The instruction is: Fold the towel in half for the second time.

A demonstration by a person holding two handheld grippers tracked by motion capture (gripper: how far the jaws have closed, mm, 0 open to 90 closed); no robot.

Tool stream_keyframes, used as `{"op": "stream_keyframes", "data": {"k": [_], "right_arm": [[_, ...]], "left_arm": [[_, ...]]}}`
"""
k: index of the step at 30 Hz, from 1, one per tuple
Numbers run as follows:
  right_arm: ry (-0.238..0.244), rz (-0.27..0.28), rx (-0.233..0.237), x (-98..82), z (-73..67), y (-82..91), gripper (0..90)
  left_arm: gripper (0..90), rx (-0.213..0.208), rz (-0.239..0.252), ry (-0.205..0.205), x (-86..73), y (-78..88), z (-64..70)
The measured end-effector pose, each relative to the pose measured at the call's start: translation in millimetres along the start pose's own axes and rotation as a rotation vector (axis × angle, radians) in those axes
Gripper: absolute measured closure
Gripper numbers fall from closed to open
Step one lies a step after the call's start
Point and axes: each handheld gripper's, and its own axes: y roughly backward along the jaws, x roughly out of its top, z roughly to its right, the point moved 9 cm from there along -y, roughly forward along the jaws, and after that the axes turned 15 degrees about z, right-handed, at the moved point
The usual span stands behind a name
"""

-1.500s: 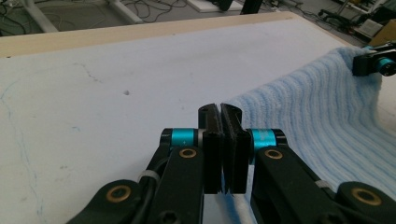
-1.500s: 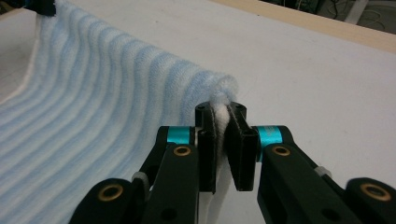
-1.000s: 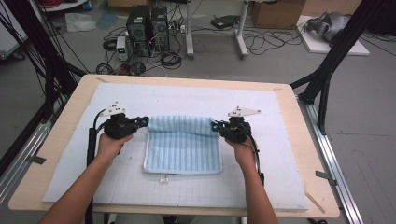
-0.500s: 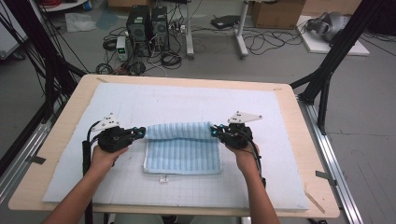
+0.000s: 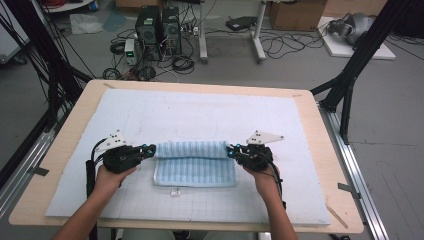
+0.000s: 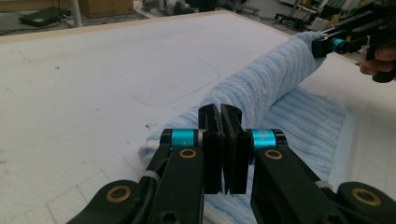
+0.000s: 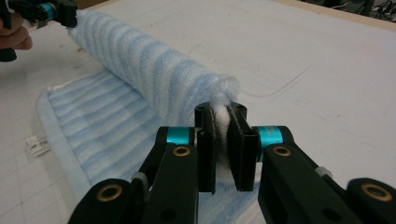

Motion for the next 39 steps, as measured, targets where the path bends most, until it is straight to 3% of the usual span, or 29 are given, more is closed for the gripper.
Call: {"op": "stream_keyframes", "data": {"k": [13, 22, 29, 31, 34, 36, 39], "right_arm": [[0.007, -0.002, 0.027, -21.3, -15.3, 16.8, 82.1], [0.011, -0.012, 0.044, -31.0, -23.1, 31.1, 81.6], [0.006, -0.060, 0.029, -37.4, -25.4, 37.7, 78.7], [0.017, -0.061, 0.022, -35.4, -24.9, 40.7, 72.3], [-0.056, -0.002, 0.003, -21.7, -21.8, 45.9, 55.8], [-0.088, 0.055, -0.029, -7.4, -19.5, 47.7, 54.7], [-0.053, 0.040, -0.057, -0.1, -24.0, 39.7, 54.3]], "left_arm": [[87.1, -0.032, -0.030, 0.000, -15.3, 13.4, 17.1], [87.0, -0.092, -0.061, -0.001, -25.0, 23.3, 31.2], [86.3, -0.118, -0.083, -0.003, -31.8, 28.0, 39.0], [81.6, -0.104, -0.054, 0.009, -25.3, 29.0, 37.3], [65.7, -0.062, -0.002, 0.038, -11.7, 28.4, 29.0], [63.5, -0.037, 0.022, 0.045, -4.7, 26.0, 22.9], [63.1, -0.022, 0.014, 0.039, -5.0, 18.2, 18.2]]}}
